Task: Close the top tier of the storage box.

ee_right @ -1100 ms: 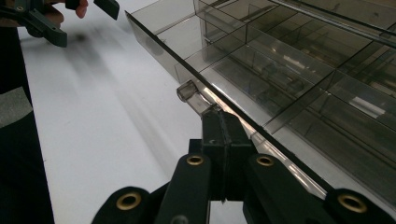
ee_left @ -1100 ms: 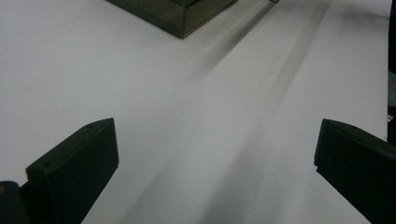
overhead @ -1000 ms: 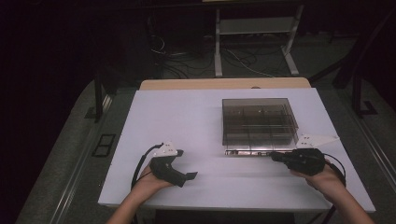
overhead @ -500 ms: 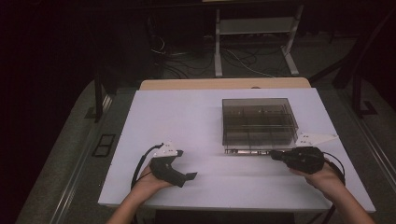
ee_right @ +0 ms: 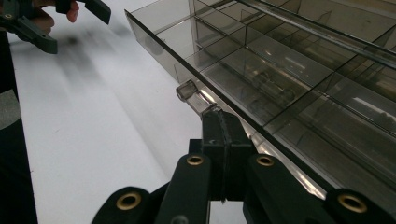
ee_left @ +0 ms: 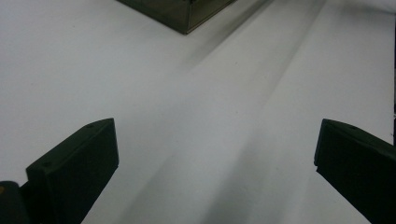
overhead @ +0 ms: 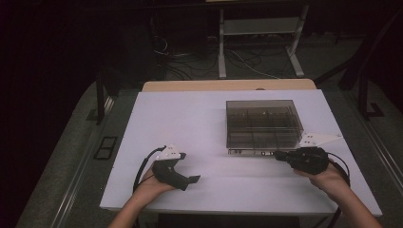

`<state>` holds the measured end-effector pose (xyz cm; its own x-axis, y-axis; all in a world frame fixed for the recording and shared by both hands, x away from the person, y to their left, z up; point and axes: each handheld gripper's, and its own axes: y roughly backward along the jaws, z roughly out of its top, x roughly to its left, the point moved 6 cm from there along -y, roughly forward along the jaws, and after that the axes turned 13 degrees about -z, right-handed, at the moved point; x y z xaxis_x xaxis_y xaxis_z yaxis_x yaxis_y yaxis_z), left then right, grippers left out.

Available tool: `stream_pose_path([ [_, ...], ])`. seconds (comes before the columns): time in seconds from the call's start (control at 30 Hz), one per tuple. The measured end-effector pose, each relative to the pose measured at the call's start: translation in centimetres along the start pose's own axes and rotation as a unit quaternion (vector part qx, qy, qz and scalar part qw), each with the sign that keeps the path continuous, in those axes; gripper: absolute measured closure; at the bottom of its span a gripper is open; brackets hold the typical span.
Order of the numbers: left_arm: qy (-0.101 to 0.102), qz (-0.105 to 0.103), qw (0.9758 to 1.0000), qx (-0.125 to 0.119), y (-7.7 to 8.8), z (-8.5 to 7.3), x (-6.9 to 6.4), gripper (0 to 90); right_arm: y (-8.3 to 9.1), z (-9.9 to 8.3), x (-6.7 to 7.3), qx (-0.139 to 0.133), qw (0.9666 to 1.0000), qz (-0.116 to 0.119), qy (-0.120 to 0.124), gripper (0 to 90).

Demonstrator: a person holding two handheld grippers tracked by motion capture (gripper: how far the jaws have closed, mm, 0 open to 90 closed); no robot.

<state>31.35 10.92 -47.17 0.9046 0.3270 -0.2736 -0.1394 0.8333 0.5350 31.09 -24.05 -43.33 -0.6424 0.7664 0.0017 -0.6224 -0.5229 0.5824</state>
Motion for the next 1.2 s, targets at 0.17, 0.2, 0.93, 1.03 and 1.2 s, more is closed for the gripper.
stream_pose_path([
  [0.17, 0.0, 0.002, 1.0, 0.001, 0.0, 0.0, 0.0, 0.0, -0.2, 0.1, -0.2, -0.001, 1.0, -0.003, -0.005, 88.8],
  [0.2, 0.001, 0.002, 1.0, 0.001, 0.0, 0.0, 0.0, 0.0, -0.2, 0.1, -0.2, -0.001, 1.0, -0.003, -0.005, 88.8],
  [0.93, -0.001, 0.004, 1.0, 0.001, 0.0, 0.0, 0.0, 0.0, -0.8, 0.8, -0.6, 0.0, 0.9999, -0.011, 0.0, 88.8],
  [1.03, 0.0, 0.004, 1.0, 0.0, 0.0, 0.0, 0.0, 0.0, -0.8, 1.0, -0.7, 0.0, 0.9999, -0.012, 0.002, 88.8],
  [1.2, -0.001, 0.004, 1.0, 0.0, 0.0, 0.0, 0.0, 0.0, -1.0, 1.2, -1.0, 0.0, 0.9999, -0.012, 0.005, 88.8],
])
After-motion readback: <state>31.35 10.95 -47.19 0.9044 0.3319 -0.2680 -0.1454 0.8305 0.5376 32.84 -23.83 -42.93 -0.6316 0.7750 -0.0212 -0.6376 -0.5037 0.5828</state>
